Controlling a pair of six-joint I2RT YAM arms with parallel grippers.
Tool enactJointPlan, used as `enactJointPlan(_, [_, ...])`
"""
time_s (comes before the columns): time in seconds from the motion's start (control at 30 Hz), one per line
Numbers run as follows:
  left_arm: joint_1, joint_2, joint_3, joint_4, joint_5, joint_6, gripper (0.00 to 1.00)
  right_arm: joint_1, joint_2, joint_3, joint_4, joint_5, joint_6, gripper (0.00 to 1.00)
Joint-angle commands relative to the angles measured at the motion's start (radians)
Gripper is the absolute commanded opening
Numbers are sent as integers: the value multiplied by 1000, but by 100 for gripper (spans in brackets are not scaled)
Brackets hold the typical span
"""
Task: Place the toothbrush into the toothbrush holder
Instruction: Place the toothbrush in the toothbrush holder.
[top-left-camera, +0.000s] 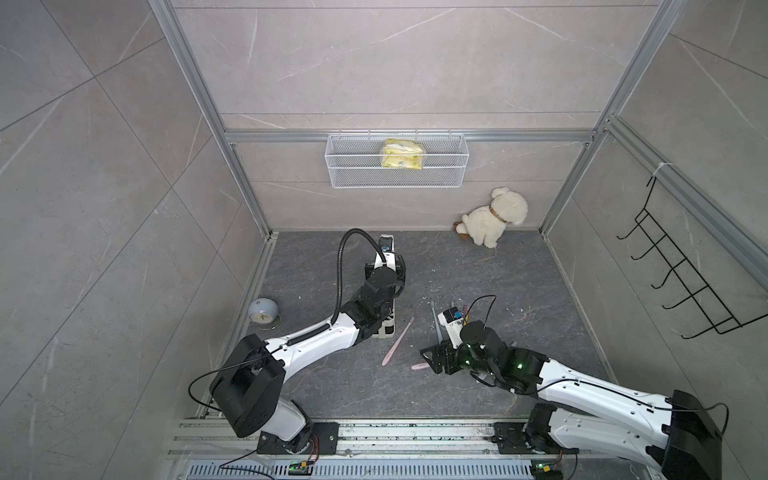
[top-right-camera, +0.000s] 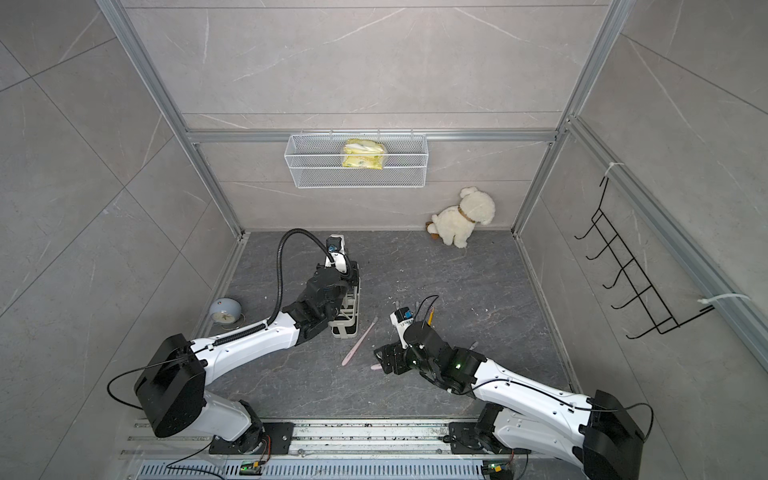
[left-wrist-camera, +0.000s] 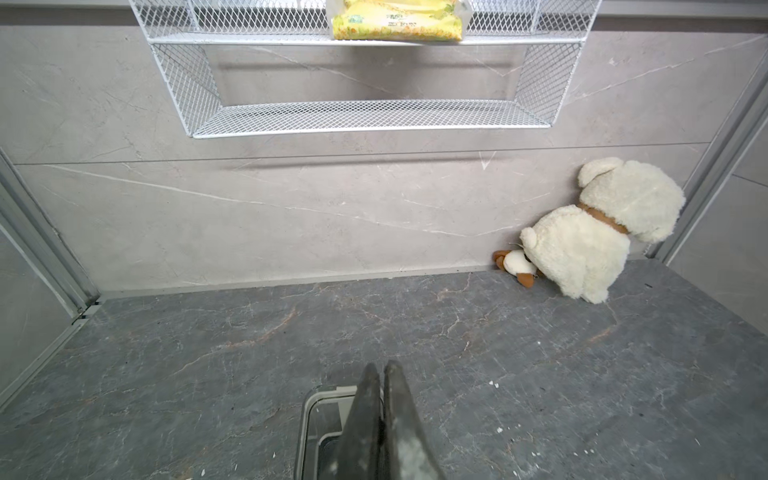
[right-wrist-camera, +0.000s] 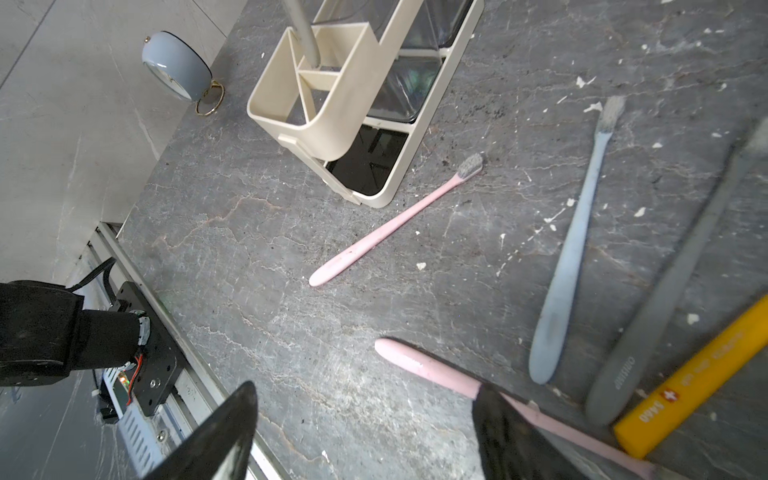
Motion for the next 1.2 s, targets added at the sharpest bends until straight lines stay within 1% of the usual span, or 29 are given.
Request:
enactJointPlan(0.0, [6, 14, -4, 161, -30, 19, 0, 4, 6, -14, 22, 35, -27, 82])
enactJointPlan(0.23, [12, 35, -113, 262, -54, -36, 0, 2, 23, -23, 31, 50, -34, 83])
enactJointPlan(0.4, [3, 93, -209, 455, -106, -33, 0, 2, 21, -35, 41, 50, -32, 83])
enactJointPlan(0.67, [-9, 233, -223, 613, -138, -43, 0, 2, -24, -65, 20, 78, -33, 83])
enactJointPlan(0.87, [-27, 271, -248, 665, -169, -38, 0, 2, -30, -80, 17, 85, -31, 83])
enactJointPlan(1.0, [-33, 260, -261, 664, -177, -27, 15, 2, -25, -83, 25, 82, -23, 83])
enactJointPlan(1.1, [-44, 236, -249, 633, -181, 14, 32, 3, -14, -84, 32, 78, -16, 83])
enactJointPlan(1.17, [-53, 219, -237, 600, -184, 38, 42, 3, -12, -87, 33, 78, -8, 83])
